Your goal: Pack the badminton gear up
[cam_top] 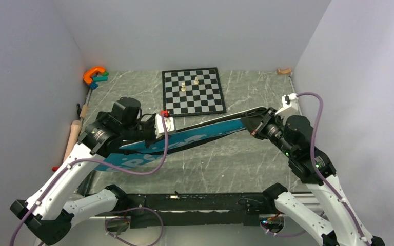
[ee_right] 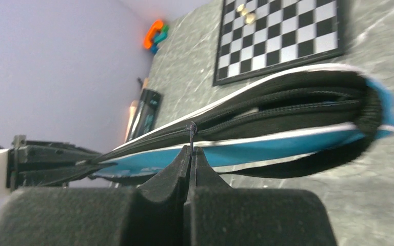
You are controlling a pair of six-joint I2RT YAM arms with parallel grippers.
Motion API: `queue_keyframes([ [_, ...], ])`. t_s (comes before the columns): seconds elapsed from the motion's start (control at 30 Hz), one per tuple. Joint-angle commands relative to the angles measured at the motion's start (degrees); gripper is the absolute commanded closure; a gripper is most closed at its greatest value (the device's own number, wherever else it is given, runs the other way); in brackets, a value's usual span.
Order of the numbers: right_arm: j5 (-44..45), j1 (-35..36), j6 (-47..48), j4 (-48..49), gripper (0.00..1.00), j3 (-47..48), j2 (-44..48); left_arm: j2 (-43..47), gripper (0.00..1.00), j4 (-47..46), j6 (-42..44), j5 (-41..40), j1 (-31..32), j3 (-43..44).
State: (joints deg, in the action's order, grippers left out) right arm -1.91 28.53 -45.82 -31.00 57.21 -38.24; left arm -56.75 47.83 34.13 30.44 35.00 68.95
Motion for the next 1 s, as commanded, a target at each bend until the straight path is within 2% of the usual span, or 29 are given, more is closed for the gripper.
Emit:
queue_keyframes([
  [0.0, 13.36, -0.73, 4.17, -7.13, 1.0, 5.84, 2.48, 1.65, 1.0, -1.97, 1.55, 1.87, 0.33, 3.55],
  [0.2, 22.43, -0.64, 6.19, -12.63, 1.0, 10.4, 4.54, 1.73, 1.0, -1.57, 1.73, 2.03, 0.65, 3.64],
  [0.6, 33.13, -0.63, 9.35, -21.28, 1.0, 14.12, 6.0, 1.69, 1.0, -1.08, 1.86, 2.18, 0.99, 4.13],
  [0.93, 33.66, -0.32, 9.59, -24.02, 1.0, 14.82, 6.78, 0.65, 1.0, -1.26, 1.49, 2.31, 1.38, 5.38],
  [0.97, 33.78, -0.31, 9.61, -24.09, 0.97, 15.23, 6.73, 0.53, 1.0, -1.24, 1.48, 2.24, 1.47, 5.47],
])
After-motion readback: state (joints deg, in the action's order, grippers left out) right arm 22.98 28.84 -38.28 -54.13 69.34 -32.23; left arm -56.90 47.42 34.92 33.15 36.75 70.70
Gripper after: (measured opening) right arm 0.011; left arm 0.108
